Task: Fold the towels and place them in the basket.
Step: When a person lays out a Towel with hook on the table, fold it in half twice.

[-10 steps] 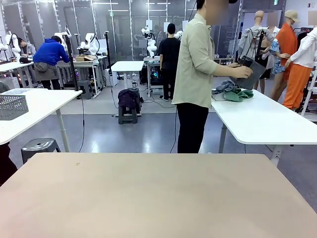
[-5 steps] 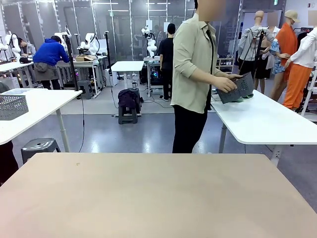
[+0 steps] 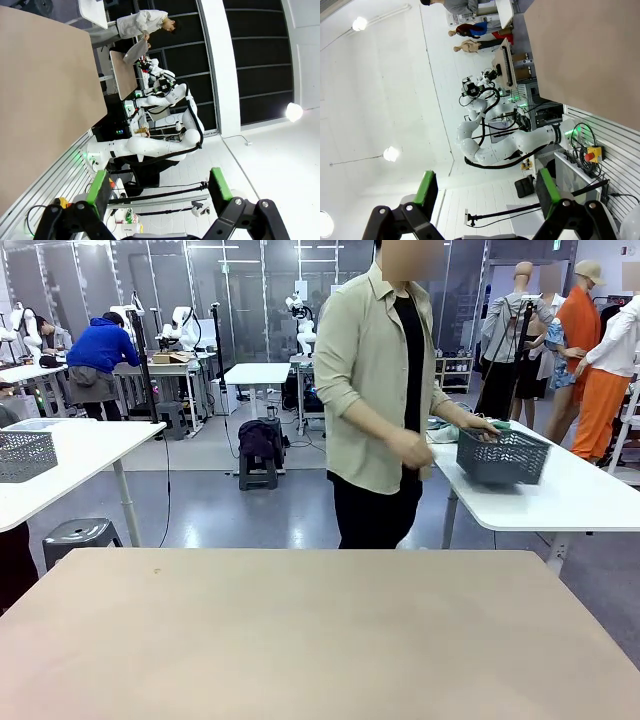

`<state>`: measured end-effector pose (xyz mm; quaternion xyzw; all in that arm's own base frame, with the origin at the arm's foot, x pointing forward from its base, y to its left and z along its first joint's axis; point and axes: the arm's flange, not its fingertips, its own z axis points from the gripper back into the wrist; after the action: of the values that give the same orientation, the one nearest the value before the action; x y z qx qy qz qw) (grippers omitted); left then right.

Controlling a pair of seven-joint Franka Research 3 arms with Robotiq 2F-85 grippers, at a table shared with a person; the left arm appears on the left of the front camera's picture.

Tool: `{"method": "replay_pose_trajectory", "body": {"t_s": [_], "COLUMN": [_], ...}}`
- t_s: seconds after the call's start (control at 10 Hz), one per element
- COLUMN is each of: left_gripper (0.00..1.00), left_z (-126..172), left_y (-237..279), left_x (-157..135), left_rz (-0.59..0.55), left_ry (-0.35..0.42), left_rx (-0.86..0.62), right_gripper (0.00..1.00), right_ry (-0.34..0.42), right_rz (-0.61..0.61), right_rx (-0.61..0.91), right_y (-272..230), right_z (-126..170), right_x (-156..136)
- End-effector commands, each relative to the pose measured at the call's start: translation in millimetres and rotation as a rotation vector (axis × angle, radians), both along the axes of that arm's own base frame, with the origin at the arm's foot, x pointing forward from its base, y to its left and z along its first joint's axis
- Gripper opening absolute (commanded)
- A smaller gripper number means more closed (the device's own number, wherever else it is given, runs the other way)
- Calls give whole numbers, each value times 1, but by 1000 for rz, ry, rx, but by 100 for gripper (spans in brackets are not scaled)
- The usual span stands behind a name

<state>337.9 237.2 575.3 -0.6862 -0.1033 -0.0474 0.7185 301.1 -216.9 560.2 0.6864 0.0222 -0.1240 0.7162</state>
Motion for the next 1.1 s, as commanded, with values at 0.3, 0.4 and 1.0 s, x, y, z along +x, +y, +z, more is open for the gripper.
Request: {"method": "replay_pose_trajectory", "body": {"t_s": [0.3, 0.4, 1.0], "left_gripper": [100, 100, 100], "left_z": [0, 0, 0], "left_y": [1, 1, 1], "left_x": [-1, -1, -1], "left_rz": [3, 3, 3], "left_ry": [-1, -1, -1], "left_rx": [2, 2, 2], "right_gripper": [100, 100, 100], "right_ry": [-1, -1, -1], "right_rz": [2, 2, 2], "right_rx": [-2, -2, -2], "right_y": [1, 1, 1], "right_z": [1, 1, 1], "right_x": [0, 0, 0]}}
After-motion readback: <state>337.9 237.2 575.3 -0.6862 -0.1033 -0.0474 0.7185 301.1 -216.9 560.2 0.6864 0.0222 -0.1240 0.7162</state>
